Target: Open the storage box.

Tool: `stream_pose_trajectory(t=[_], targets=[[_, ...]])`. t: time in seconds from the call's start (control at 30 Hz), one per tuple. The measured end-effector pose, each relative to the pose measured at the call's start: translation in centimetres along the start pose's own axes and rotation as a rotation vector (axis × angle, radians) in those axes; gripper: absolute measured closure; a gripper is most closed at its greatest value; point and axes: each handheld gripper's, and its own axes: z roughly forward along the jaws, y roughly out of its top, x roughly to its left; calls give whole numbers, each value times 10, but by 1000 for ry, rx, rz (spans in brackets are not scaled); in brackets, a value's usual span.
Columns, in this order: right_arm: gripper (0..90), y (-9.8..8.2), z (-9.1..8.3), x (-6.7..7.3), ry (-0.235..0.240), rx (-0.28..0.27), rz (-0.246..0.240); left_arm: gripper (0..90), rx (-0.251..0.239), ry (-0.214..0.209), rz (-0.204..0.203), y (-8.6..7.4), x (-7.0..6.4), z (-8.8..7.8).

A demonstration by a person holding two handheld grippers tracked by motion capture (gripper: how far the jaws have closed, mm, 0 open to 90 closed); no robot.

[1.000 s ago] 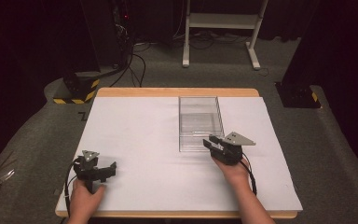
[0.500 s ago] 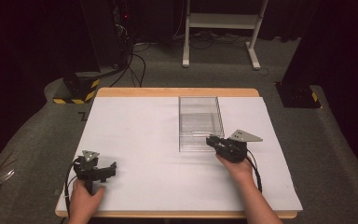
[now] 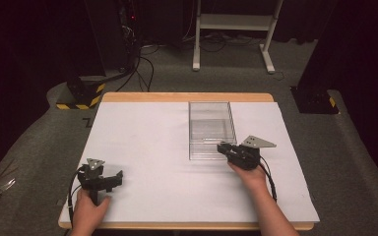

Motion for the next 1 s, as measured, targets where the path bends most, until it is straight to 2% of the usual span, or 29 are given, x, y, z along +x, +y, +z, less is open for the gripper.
stream_pose_trajectory(t=[0.07, 0.17, 0.4, 0.7, 1.0], targets=[[738, 0, 0, -1, 6, 0, 1, 6, 0, 0, 0, 0, 0, 0], [795, 1, 0, -1, 23, -3, -10, 7, 0, 0, 0, 0, 0, 0], [828, 0, -2, -6, 63, -8, -3, 7, -2, 1, 0, 0, 0, 0], [841, -2, -7, -4, 81, -10, -12, 7, -1, 0, 0, 0, 0, 0], [845, -6, -15, 4, 83, -9, -19, 7, 0, 0, 0, 0, 0, 0]])
